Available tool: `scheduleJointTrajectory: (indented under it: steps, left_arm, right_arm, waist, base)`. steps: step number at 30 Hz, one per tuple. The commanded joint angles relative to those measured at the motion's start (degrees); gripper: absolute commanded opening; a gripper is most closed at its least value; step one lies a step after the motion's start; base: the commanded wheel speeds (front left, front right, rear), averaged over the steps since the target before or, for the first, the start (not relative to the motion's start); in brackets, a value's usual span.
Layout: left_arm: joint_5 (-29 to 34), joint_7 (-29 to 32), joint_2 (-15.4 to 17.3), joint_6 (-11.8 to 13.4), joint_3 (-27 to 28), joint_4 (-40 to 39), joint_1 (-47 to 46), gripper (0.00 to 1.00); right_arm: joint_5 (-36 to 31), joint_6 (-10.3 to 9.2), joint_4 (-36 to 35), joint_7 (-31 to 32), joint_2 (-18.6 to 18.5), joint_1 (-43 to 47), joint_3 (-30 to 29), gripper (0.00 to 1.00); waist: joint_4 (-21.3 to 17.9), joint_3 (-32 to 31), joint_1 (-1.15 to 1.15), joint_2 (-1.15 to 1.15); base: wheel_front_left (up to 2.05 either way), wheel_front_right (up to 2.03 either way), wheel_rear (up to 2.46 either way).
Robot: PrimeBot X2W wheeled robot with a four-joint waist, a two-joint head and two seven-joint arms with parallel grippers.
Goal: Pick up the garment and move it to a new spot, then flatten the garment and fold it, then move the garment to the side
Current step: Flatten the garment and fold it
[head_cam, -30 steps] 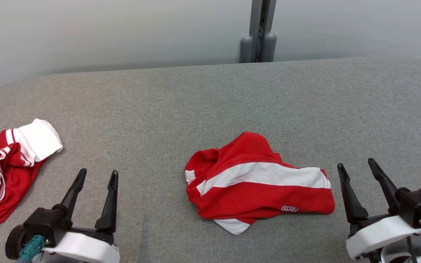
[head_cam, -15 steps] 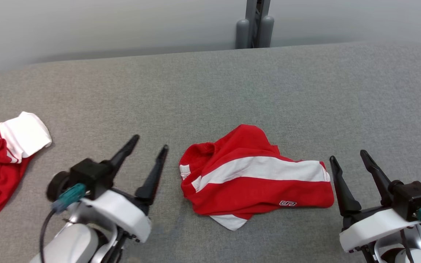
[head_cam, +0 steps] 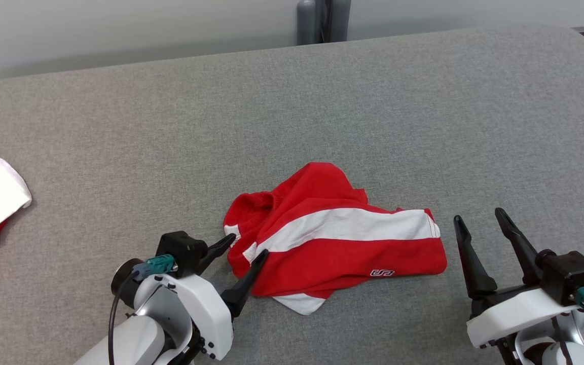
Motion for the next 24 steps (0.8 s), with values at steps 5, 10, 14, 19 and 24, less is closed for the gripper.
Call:
scheduleJointTrajectory:
  steps: [5, 10, 14, 19, 24]
  left_arm:
    - [-0.84, 0.47, 0.67, -0.45, 0.03, 0.12, 0.29, 0.98]
    - [-1.41, 0.98, 0.66, -1.23, -0.45, -0.43, 0.34, 0.27]
    - [-1.58, 1.67, 0.72, -1.92, -1.18, -0.26, 0.21, 0.00]
    - [-0.80, 0.62, 0.56, -1.95, -1.32, -0.69, -0.30, 0.00]
    - [-0.39, -0.07, 0.95, -1.22, -0.93, -1.42, -0.73, 0.00]
  right_arm:
    - [0.43, -0.04, 0.54, -0.94, -0.25, -0.90, -0.49, 1.00]
    - [0.96, -0.04, 1.04, -1.16, -0.25, -1.34, -0.55, 1.00]
    - [1.04, -0.04, 1.39, -1.05, -0.25, -1.57, -0.45, 1.00]
    - [0.35, -0.04, 2.19, -0.91, -0.26, -2.12, -3.25, 1.00]
    - [-0.56, -0.03, 4.53, 0.41, -0.72, -2.38, -3.76, 1.00]
  waist:
    - [0.10, 0.65, 0.00, 0.00]
    - [0.39, 0.95, 0.00, 0.00]
    - [0.53, 1.25, 0.00, 0.00]
    - [0.70, 1.55, 0.00, 0.00]
    - [1.14, 1.92, 0.00, 0.00]
  base:
    - [0.00, 0.00, 0.00]
    - [0.00, 0.00, 0.00]
    - [0.00, 0.00, 0.00]
    - [0.00, 0.00, 0.00]
    - [0.00, 0.00, 0.00]
